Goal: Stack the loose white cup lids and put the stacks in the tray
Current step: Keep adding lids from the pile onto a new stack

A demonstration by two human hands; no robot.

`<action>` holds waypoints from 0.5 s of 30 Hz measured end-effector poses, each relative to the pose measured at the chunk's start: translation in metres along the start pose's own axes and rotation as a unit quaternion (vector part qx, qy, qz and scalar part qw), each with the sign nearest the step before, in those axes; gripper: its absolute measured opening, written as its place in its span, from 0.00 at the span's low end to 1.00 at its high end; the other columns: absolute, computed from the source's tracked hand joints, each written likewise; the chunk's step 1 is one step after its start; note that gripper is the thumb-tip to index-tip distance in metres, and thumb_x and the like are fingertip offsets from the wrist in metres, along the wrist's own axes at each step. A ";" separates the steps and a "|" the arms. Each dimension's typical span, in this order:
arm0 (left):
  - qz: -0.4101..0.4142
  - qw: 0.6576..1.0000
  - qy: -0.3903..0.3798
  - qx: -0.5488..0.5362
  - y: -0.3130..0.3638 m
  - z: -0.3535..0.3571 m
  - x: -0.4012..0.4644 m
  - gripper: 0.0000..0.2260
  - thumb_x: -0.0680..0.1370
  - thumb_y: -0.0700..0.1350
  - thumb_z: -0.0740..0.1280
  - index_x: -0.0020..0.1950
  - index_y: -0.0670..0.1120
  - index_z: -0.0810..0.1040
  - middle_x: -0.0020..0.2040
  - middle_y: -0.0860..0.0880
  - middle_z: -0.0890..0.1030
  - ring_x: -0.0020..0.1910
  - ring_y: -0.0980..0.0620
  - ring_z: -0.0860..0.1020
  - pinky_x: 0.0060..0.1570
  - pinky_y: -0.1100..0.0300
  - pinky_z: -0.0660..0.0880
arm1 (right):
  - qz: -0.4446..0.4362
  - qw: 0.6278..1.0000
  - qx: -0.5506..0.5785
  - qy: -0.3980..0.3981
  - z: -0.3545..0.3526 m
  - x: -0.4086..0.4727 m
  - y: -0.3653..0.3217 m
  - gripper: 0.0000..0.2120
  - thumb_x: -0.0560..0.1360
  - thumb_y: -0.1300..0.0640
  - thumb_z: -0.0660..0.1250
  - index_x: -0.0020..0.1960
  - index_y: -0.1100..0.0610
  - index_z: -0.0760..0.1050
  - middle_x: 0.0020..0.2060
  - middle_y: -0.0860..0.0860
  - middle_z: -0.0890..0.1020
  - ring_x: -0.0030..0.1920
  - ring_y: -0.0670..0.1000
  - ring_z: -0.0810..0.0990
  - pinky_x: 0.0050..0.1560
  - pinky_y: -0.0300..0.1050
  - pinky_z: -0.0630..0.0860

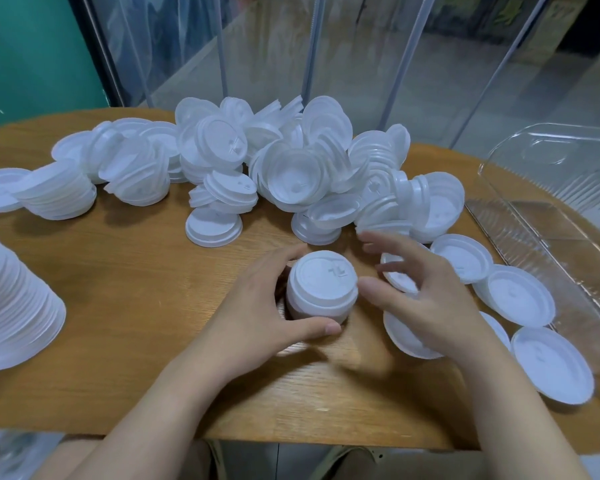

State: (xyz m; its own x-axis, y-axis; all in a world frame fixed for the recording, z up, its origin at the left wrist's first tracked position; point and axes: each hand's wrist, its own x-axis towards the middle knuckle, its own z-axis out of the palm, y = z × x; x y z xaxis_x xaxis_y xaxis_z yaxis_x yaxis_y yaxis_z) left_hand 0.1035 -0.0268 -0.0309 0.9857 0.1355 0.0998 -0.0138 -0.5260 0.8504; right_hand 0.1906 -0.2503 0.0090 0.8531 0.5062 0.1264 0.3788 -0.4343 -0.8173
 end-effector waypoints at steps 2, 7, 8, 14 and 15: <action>0.008 1.000 0.003 -0.005 0.001 0.001 0.000 0.41 0.62 0.64 0.82 0.72 0.65 0.70 0.65 0.67 0.76 0.66 0.67 0.73 0.68 0.60 0.71 | 0.022 0.999 -0.003 0.046 -0.019 -0.005 0.006 0.30 0.63 0.29 0.71 0.64 0.34 0.77 0.62 0.33 0.79 0.62 0.38 0.78 0.55 0.39 0.74; 0.025 1.000 0.008 -0.003 0.004 0.003 0.000 0.36 0.63 0.68 0.78 0.69 0.66 0.73 0.63 0.66 0.78 0.64 0.65 0.74 0.62 0.66 0.69 | 0.039 0.992 -0.062 0.103 -0.043 -0.006 0.028 0.26 0.65 0.36 0.78 0.61 0.33 0.76 0.61 0.30 0.78 0.64 0.35 0.73 0.62 0.39 0.70; 0.027 1.000 0.011 -0.005 0.004 0.004 0.001 0.35 0.64 0.66 0.79 0.68 0.65 0.74 0.62 0.66 0.78 0.63 0.65 0.75 0.60 0.70 0.69 | 0.044 0.991 -0.076 0.098 -0.043 -0.006 0.032 0.27 0.65 0.39 0.78 0.63 0.34 0.76 0.62 0.32 0.78 0.66 0.36 0.72 0.65 0.40 0.69; 0.034 0.999 0.016 -0.005 0.004 0.005 0.001 0.34 0.62 0.68 0.77 0.67 0.64 0.75 0.61 0.64 0.79 0.61 0.64 0.76 0.58 0.68 0.71 | 0.107 0.983 -0.146 0.041 -0.033 -0.002 0.038 0.30 0.69 0.42 0.80 0.69 0.43 0.76 0.65 0.37 0.76 0.68 0.39 0.70 0.70 0.43 0.68; 0.035 0.999 0.015 -0.006 0.004 0.004 0.001 0.34 0.62 0.69 0.75 0.67 0.64 0.75 0.62 0.64 0.79 0.61 0.64 0.76 0.58 0.67 0.71 | 0.102 0.982 -0.155 0.041 -0.031 0.001 0.038 0.29 0.69 0.43 0.80 0.69 0.44 0.76 0.65 0.37 0.76 0.68 0.40 0.70 0.70 0.44 0.68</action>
State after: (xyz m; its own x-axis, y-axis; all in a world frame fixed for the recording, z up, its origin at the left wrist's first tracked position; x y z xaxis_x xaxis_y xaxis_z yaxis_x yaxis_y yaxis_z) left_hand 0.1055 -0.0325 -0.0297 0.9769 0.1241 0.1740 -0.0840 -0.5256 0.8466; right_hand 0.2165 -0.2896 -0.0041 0.9437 0.3293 0.0321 0.2767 -0.7324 -0.6221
